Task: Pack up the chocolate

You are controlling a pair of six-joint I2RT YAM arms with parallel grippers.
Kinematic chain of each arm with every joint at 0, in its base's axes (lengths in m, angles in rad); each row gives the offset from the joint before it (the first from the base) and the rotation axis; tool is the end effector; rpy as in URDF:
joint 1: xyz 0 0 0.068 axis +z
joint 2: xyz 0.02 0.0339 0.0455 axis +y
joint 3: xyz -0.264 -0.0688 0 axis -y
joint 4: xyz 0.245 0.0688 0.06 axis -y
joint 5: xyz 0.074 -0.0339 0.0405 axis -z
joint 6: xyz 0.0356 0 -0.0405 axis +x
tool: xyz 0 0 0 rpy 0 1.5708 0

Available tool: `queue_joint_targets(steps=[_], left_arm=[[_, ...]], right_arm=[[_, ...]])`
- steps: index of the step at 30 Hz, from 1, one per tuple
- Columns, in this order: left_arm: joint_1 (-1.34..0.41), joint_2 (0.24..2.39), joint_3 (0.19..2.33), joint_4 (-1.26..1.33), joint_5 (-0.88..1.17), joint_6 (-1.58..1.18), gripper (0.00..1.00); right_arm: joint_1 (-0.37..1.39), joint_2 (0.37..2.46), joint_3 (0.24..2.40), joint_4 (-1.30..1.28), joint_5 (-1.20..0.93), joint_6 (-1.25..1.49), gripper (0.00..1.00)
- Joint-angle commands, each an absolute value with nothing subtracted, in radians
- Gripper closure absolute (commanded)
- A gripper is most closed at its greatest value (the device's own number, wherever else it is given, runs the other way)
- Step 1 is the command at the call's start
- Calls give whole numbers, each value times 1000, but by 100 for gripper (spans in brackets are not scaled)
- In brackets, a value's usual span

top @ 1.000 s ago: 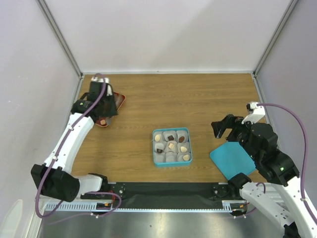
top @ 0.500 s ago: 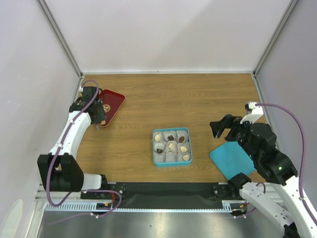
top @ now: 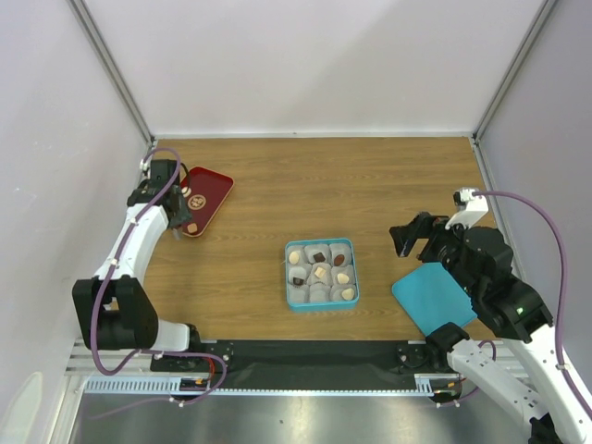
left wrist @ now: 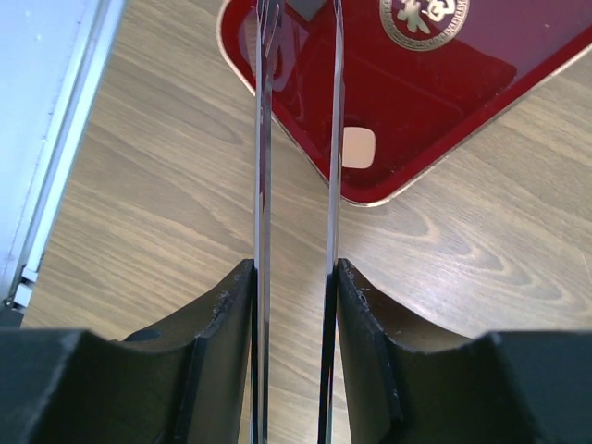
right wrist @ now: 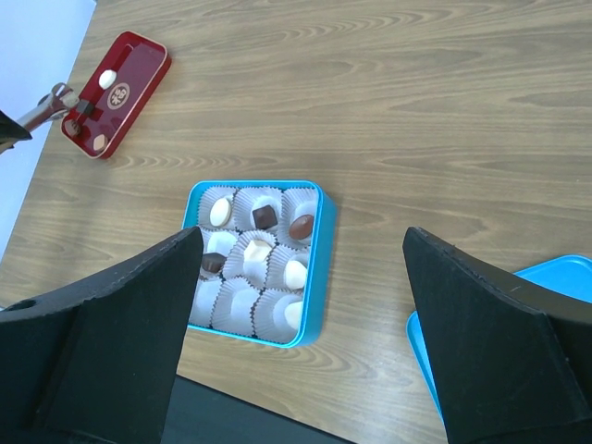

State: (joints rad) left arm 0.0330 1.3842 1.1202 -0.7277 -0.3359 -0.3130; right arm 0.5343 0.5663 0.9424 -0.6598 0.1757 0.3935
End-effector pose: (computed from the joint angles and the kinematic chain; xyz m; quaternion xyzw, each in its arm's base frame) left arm 0.2815 0.0210 0.2768 -0.2097 0.9226 0.1194 0.3011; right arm 0.0959 0.0495 0.3704 -0.0035 0.7986 0.2047 0.5660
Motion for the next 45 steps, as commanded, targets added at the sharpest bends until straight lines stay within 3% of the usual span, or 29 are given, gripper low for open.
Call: queue_joint_targets(steps=[1,17,45], left_arm=[[38,1365,1123,-706,-402,-299,57],[58,1364,1058,-684,-391,-299,60],[60,1296,1140,-793,-380,-265,59]], right_arm=[[532,574,948,-612,181,382,4],[532,563,948,-618,193,376,4],[532,563,948,-617,196,380,4]])
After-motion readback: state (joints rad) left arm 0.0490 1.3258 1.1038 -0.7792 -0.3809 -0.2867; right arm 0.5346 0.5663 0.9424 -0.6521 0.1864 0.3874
